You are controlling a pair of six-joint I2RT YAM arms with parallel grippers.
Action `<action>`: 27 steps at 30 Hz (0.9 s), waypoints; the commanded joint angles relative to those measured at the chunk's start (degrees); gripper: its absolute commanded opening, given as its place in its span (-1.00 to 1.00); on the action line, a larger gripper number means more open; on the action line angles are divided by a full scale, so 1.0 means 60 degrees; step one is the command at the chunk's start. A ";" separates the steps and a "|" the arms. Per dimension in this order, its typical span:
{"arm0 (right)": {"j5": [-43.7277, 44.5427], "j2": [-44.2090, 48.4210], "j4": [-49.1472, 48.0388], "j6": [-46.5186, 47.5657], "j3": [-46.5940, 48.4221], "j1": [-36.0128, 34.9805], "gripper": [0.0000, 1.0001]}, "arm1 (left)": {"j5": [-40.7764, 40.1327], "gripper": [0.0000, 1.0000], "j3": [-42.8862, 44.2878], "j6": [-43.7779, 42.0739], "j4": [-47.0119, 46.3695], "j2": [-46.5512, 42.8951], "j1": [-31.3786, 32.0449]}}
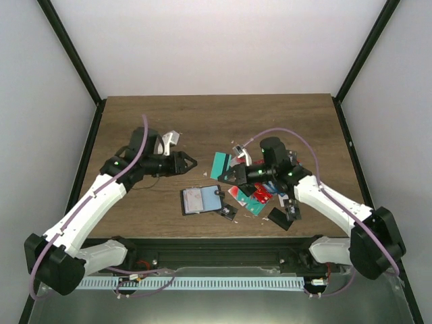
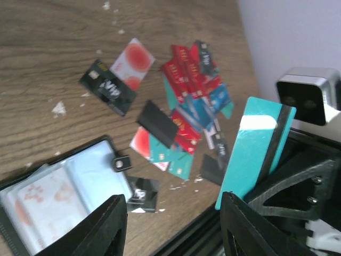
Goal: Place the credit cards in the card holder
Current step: Pick up the credit card at the corner of the board, then insert the credit card into the card holder.
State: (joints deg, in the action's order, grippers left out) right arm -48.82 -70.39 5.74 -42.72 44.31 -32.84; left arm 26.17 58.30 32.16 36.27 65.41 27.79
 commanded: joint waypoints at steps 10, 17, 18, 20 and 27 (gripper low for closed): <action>-0.4056 -0.0581 -0.1990 0.0098 0.1331 0.0200 -0.99 | 0.4184 -0.08 0.0020 0.0552 -0.2782 -0.0339 -0.0457; -0.4312 -0.0631 -0.2860 -0.0661 0.1210 0.0200 -0.99 | 0.4695 -0.30 -0.0667 0.1245 -0.4053 -0.0734 -0.0450; -0.4348 -0.0624 -0.3005 -0.0785 0.1181 0.0200 -0.99 | 0.4731 -0.32 -0.0709 0.1244 -0.4060 -0.0742 -0.0449; -0.4445 -0.0644 -0.3302 -0.0989 0.1142 0.0204 -0.99 | 0.4838 -0.37 -0.0768 0.1259 -0.4279 -0.0750 -0.0419; -0.4618 -0.0855 -0.3582 -0.1139 0.1213 0.0200 -0.99 | 0.4946 -0.66 -0.0887 0.1709 -0.4723 -0.0527 -0.0111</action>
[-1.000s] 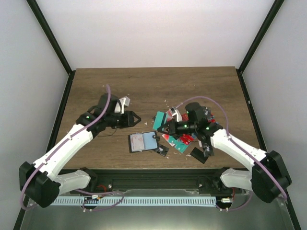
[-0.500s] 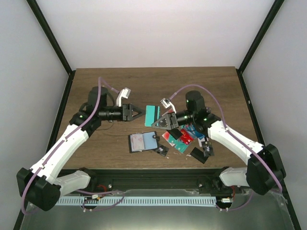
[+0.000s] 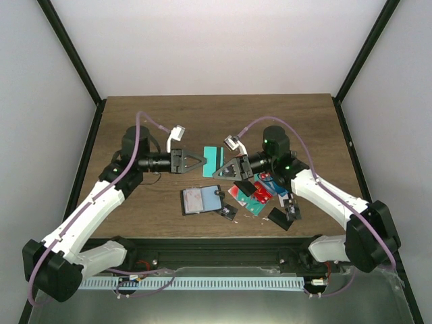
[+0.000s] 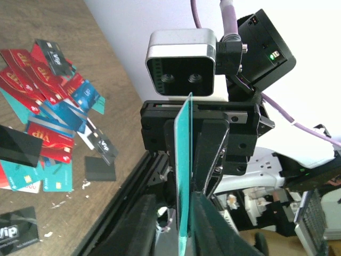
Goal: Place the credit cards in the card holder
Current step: Insert the credit card into the card holder.
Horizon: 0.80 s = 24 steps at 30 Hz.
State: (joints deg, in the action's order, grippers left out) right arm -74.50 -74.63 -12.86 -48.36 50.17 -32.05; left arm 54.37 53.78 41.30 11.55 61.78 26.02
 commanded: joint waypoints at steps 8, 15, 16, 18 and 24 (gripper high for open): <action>-0.0496 -0.0268 -0.0302 -0.0039 0.0207 0.0055 -0.96 | 0.0070 -0.92 -0.0399 0.0368 -0.0826 0.0104 0.0383; 0.0885 -0.0290 0.2376 0.1784 0.0502 0.0082 -0.16 | -0.1808 -0.92 -0.0224 -0.1024 0.1862 0.0167 0.0328; 0.1239 -0.0348 0.2746 0.1972 0.0449 0.0096 -0.15 | -0.2065 -0.92 -0.0330 -0.1143 0.2223 0.0189 0.0289; 0.2084 -0.0420 0.3341 0.2217 0.0290 0.0118 -0.15 | -0.2422 -0.92 -0.0689 -0.1216 0.2592 0.0174 0.0227; 0.3643 -0.1004 0.4785 0.2911 0.0275 0.0113 -0.17 | -0.3512 -0.92 -0.1611 -0.1428 0.3523 0.0099 0.0017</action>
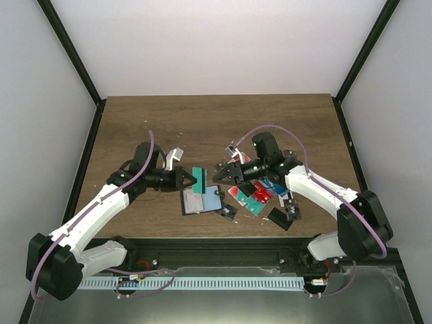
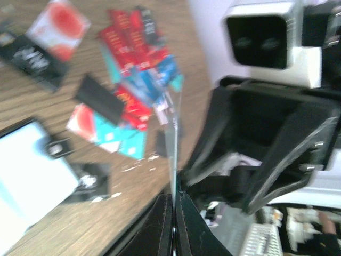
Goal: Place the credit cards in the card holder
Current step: Insert the credit card into the card holder.
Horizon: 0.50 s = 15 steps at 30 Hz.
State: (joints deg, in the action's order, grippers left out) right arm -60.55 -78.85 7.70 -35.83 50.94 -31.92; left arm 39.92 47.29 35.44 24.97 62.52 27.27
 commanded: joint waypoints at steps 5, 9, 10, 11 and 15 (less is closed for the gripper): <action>0.1971 -0.0912 0.1585 0.0896 -0.0083 0.0091 -0.25 | -0.1137 -0.92 -0.1330 -0.0466 0.1126 0.0205 -0.0238; 0.2180 -0.1237 0.1525 0.0867 -0.0238 0.0091 -0.32 | -0.0888 -0.92 -0.1753 -0.0444 0.0565 0.0598 -0.0246; 0.2244 -0.1307 0.1524 0.0878 -0.0258 0.0091 -0.35 | -0.0872 -0.92 -0.1801 -0.0465 0.0490 0.0764 -0.0241; 0.2296 -0.1381 0.1519 0.0868 -0.0257 0.0091 -0.38 | -0.0824 -0.92 -0.1848 -0.0471 0.0375 0.0911 -0.0238; 0.2531 -0.1763 0.1468 0.0904 -0.0300 0.0079 -0.51 | -0.0805 -0.92 -0.2001 -0.0471 -0.0042 0.1444 -0.0238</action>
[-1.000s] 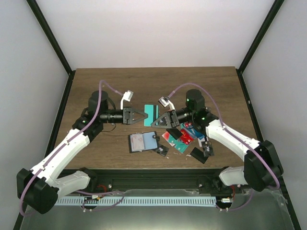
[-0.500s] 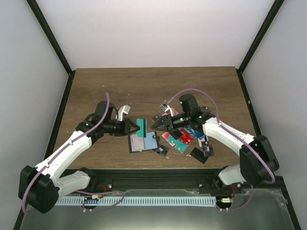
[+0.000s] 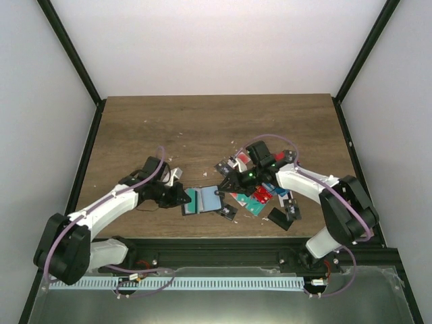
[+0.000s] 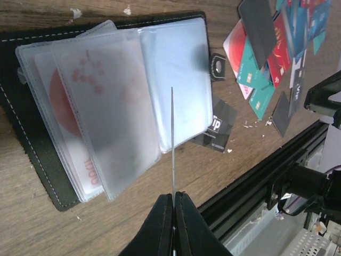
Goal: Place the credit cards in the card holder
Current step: Insert the credit card into the card holder.
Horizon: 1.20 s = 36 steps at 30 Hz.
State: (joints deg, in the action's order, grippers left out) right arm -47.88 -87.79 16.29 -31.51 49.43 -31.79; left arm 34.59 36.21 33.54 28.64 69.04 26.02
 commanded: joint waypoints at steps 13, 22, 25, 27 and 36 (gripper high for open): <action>0.0554 -0.1274 -0.0272 0.0255 -0.0061 0.0062 -0.66 | 0.0449 -0.92 -0.0149 -0.0186 -0.1786 0.1697 -0.0025; 0.0553 -0.1826 -0.0456 0.0421 -0.0094 0.0060 -0.71 | 0.0583 -0.92 -0.0138 -0.0323 -0.2166 0.2252 -0.0023; 0.0567 -0.1976 -0.0500 0.0440 -0.0080 0.0067 -0.71 | 0.0607 -0.92 -0.0117 -0.0378 -0.2248 0.2407 -0.0018; 0.0567 -0.2079 -0.0554 0.0453 -0.0057 0.0063 -0.72 | 0.0630 -0.92 -0.0091 -0.0404 -0.2300 0.2527 -0.0016; 0.0542 -0.2482 -0.0671 0.0469 0.0082 0.0060 -0.72 | 0.0739 -0.92 0.0044 -0.0591 -0.2491 0.2762 -0.0015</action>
State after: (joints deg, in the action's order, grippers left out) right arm -44.91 -101.45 13.26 -29.43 48.90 -31.73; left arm 38.79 35.57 31.57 14.98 84.90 26.00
